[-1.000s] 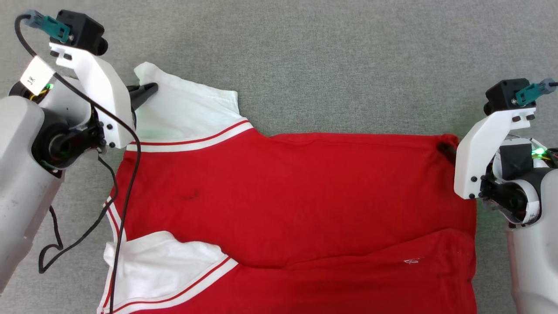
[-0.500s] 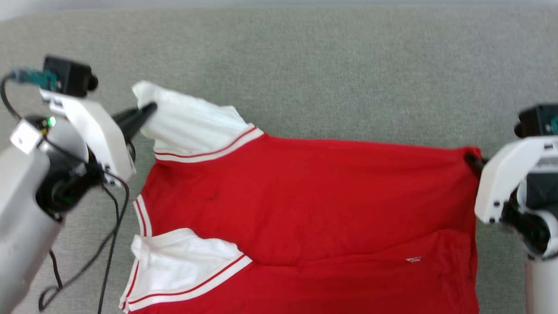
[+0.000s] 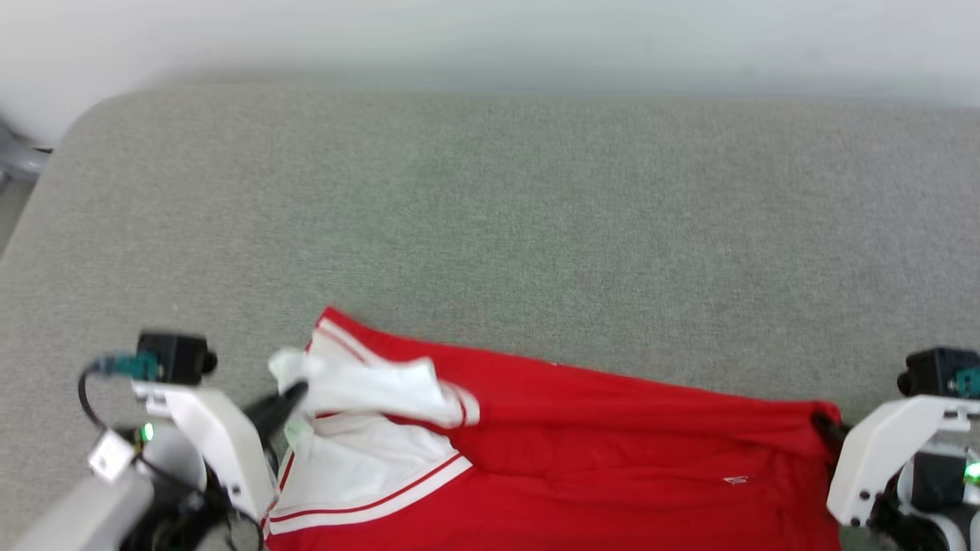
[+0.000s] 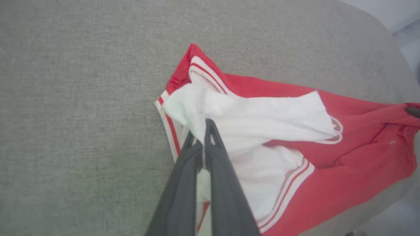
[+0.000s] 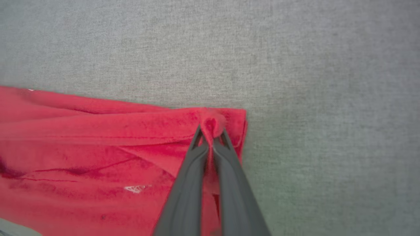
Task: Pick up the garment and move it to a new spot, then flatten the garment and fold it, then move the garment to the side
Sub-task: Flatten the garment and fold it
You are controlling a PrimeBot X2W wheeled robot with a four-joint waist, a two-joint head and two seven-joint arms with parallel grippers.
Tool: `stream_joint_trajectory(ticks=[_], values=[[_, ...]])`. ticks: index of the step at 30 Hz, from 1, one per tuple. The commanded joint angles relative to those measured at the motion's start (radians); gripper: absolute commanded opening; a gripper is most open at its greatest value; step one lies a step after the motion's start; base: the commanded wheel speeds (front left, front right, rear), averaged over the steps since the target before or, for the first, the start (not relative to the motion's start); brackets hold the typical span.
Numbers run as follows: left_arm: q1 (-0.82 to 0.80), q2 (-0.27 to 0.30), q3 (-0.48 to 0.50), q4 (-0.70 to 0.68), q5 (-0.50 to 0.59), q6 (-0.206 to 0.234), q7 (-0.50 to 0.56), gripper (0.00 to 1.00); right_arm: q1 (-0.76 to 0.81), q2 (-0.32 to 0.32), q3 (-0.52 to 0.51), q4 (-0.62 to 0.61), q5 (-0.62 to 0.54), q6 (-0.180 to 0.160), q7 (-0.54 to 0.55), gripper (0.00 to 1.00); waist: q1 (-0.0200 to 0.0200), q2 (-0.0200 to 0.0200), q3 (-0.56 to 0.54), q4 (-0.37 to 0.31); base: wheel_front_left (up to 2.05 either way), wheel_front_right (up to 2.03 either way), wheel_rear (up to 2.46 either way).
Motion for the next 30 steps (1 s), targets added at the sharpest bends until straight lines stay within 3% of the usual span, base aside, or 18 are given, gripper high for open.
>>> stream_joint_trajectory(ticks=[1,8,9,11,12,13,14,15,22,30], values=[[0.057,0.003,-0.003,-0.017,-0.013,0.020,-0.018,0.00,0.031,0.007,-0.004,0.012,0.015,-0.001,-0.025,0.00,0.0001,0.0000,-0.018,0.009,0.00,0.00,0.00],[0.186,-0.035,-0.024,-0.020,-0.069,0.040,-0.041,0.00,0.107,0.021,-0.021,0.062,0.026,-0.001,-0.097,0.00,0.0001,0.0000,-0.030,0.010,0.00,0.00,0.00],[0.194,-0.040,-0.029,-0.012,-0.065,0.039,-0.048,0.00,0.116,0.022,-0.021,0.069,0.027,-0.001,-0.107,0.10,0.0001,0.0000,-0.031,0.010,0.00,0.00,0.00],[0.203,-0.059,-0.032,0.004,-0.065,0.033,-0.065,0.00,0.136,0.024,-0.023,0.089,0.036,-0.001,-0.123,0.42,0.0001,0.0000,-0.034,0.010,0.00,0.00,0.00],[0.203,-0.068,-0.032,0.015,-0.058,0.033,-0.078,0.00,0.143,0.025,-0.022,0.095,0.037,-0.001,-0.136,0.96,0.0001,0.0000,-0.035,0.011,0.00,0.00,0.00],[0.201,-0.075,-0.035,0.027,-0.051,0.031,-0.088,0.34,0.149,0.025,-0.023,0.100,0.040,-0.001,-0.151,1.00,0.0001,0.0000,-0.036,0.011,0.00,0.00,0.00],[0.199,-0.085,-0.039,0.036,-0.047,0.027,-0.096,0.73,0.160,0.026,-0.021,0.106,0.046,-0.001,-0.163,1.00,0.0001,0.0000,-0.040,0.011,0.00,0.00,0.00],[0.194,-0.094,-0.037,0.041,-0.037,0.023,-0.114,1.00,0.167,0.027,-0.019,0.107,0.051,-0.001,-0.178,1.00,0.0001,0.0000,-0.043,0.010,0.00,0.00,0.00],[0.181,-0.120,-0.026,0.064,0.036,0.029,-0.241,1.00,0.210,0.027,0.002,0.066,0.086,-0.001,-0.274,1.00,0.0001,0.0000,-0.082,0.006,0.00,0.00,0.00],[0.200,-0.104,-0.009,0.020,0.120,0.068,-0.363,1.00,0.232,0.027,-0.017,-0.036,0.062,-0.001,-0.219,1.00,0.0001,0.0000,-0.126,-0.004,0.00,0.00,0.00]])
